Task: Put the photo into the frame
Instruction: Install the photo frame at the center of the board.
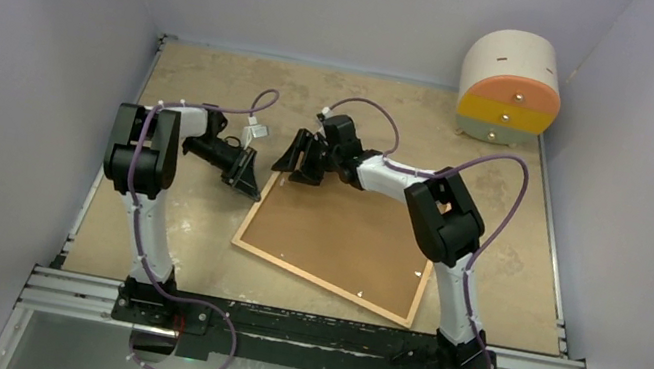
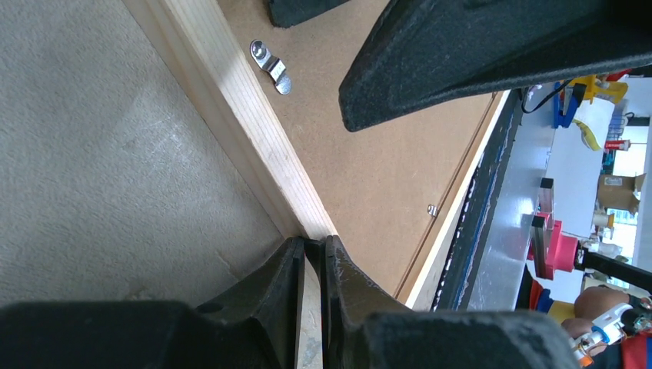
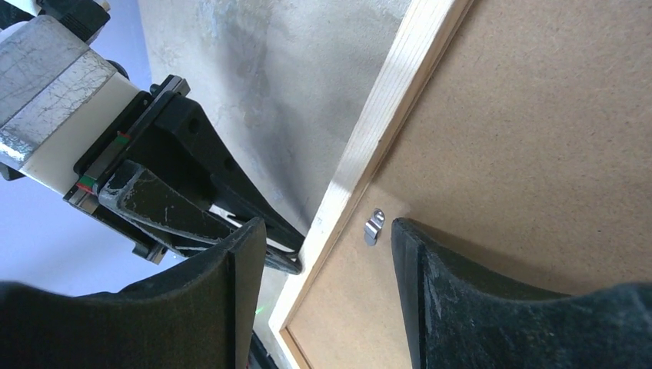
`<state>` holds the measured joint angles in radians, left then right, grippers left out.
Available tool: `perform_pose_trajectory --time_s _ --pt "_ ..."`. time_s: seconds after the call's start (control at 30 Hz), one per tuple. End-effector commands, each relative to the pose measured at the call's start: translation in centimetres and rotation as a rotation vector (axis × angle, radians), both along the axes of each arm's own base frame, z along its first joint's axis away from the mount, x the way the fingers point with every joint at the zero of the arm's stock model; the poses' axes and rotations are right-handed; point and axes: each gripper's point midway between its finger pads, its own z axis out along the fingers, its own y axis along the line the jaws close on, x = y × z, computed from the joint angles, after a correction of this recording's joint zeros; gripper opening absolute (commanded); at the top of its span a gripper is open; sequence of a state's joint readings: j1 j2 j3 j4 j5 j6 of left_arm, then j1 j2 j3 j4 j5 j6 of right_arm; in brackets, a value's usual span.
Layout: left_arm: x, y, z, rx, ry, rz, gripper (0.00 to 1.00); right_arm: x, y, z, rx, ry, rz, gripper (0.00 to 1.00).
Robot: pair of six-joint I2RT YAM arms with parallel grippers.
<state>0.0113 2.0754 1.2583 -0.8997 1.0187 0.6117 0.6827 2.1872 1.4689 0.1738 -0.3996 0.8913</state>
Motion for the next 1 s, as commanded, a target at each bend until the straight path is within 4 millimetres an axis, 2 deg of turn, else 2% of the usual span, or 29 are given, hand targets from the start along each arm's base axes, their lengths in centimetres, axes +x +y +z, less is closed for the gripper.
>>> perform_pose_trajectory --time_s 0.0,0.3,0.63,0.97 --pt "1.7 0.5 -0.5 0.030 -0.123 -0.012 0.14 -0.9 1.0 0.1 0.030 0.042 0.023 0.63" --pt "1.5 0.4 -0.5 0.035 -0.139 -0.024 0.13 -1.5 1.3 0.4 0.045 0.068 0.021 0.61" --pt "1.7 0.4 -0.5 0.041 -0.142 -0.023 0.12 -1.9 2.2 -0.1 0.073 0.108 0.031 0.61" --pt "1.3 -0.3 -0.4 0.054 -0.158 -0.055 0.12 -1.2 2.8 -0.2 0.093 0.121 0.005 0.59"
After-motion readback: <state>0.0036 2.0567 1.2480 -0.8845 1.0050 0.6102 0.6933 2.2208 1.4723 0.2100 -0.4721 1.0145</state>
